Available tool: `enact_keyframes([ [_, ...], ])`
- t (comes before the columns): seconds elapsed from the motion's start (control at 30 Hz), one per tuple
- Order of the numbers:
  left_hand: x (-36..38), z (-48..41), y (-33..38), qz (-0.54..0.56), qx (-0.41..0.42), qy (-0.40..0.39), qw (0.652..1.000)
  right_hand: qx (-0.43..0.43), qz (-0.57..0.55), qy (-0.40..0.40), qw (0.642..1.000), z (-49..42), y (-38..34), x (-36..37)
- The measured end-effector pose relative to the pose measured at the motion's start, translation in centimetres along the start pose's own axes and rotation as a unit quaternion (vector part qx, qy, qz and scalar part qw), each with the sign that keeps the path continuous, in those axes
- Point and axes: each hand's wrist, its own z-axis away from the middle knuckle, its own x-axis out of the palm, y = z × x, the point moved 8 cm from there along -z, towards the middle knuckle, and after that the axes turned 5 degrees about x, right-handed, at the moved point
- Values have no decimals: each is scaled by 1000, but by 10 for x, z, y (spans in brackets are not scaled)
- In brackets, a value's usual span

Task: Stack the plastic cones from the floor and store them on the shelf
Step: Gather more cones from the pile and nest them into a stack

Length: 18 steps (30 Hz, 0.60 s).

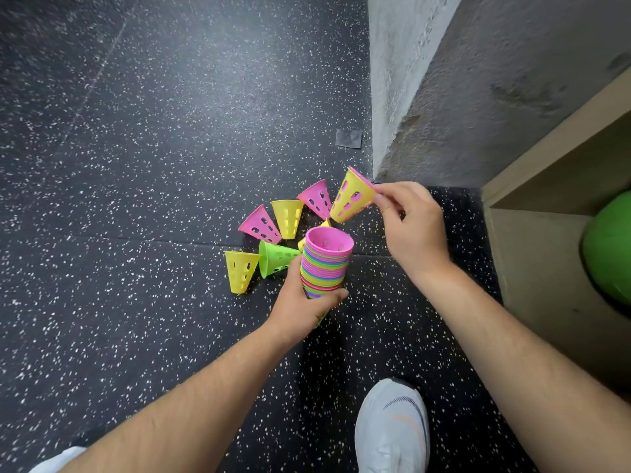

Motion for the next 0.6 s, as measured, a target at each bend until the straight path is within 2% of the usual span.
enact_keyframes([
  [0.07, 0, -1, 0, -3, -1, 1, 1000, -51, -5, -13, 999, 6, -21, -8],
  [0.17, 0, 0, 1, -7, 0, 4, 1000, -111, 17, -78, 991, 21, -39, -1],
  [0.27, 0, 0, 0, 0, -1, 10, 1000, -122, 61, -144, 980, 38, -34, 15],
  [0.37, -3, 1, -1, 11, -5, 22, 1000, -75, 27, -197, 977, 52, -24, 26],
  [0.47, -8, 4, -2, 10, -9, 37, 999, 32, -15, -175, 984, 44, -12, 23],
  [0.53, -13, 8, -6, 3, -16, 53, 998, 67, 7, -155, 986, 35, -2, 26],
  [0.6, -19, 15, -9, -8, -25, 59, 998, 82, 40, -173, 981, 30, 9, 41],
])
